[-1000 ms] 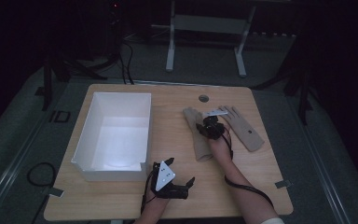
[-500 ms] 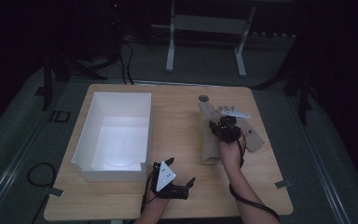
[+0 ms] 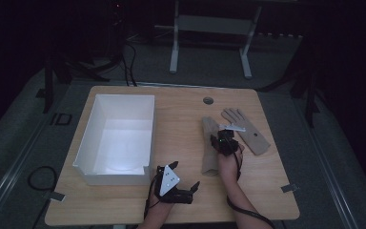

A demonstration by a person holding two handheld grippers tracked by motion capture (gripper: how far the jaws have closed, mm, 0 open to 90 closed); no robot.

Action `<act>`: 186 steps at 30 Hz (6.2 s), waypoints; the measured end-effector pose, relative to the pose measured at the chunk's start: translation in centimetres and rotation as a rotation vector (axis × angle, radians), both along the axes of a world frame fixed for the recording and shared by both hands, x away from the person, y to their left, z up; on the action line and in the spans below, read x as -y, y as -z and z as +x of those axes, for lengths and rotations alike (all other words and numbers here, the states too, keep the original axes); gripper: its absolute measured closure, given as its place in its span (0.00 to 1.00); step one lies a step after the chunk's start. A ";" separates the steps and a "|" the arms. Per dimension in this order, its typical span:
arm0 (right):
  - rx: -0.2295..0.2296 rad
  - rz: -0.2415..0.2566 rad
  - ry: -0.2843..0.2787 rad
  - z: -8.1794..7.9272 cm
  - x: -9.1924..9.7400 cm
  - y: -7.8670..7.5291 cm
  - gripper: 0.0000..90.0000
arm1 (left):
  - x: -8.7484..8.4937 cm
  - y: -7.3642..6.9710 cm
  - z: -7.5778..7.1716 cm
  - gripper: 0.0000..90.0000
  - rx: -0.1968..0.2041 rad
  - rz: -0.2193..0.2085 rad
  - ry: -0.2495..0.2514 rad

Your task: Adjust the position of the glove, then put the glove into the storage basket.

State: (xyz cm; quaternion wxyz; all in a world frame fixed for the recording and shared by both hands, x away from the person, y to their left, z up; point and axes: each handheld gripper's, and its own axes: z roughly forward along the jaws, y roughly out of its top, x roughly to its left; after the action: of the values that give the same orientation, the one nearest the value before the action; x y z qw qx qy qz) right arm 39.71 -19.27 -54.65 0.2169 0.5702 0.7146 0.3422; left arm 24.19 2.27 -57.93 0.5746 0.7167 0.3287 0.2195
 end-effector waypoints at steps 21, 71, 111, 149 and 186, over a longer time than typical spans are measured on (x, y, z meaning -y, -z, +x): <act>0.063 -0.091 -0.120 -0.7 -0.8 1.0 0.42 | 0.0 0.0 0.0 0.00 0.001 0.001 0.005; 0.053 -0.149 -0.288 9.0 14.8 0.8 0.57 | 0.1 0.0 -0.1 0.00 0.006 0.005 0.003; 0.106 -0.073 0.158 -1.7 13.8 -5.2 0.85 | 0.2 0.0 -0.2 0.00 0.016 0.014 0.007; 0.085 -0.089 -0.177 -1.5 17.1 -3.4 0.59 | 0.2 0.0 -0.2 0.00 0.015 0.013 0.011; 0.135 -0.066 -0.026 -2.4 15.6 -4.7 0.92 | 0.2 0.0 -0.2 0.00 0.016 0.013 0.008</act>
State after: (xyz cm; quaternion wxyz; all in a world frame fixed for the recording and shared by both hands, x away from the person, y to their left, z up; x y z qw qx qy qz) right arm 37.30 -34.87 -49.91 0.2787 0.5292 0.7166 0.3589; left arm 24.04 2.03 -57.92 0.5733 0.7201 0.3198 0.2249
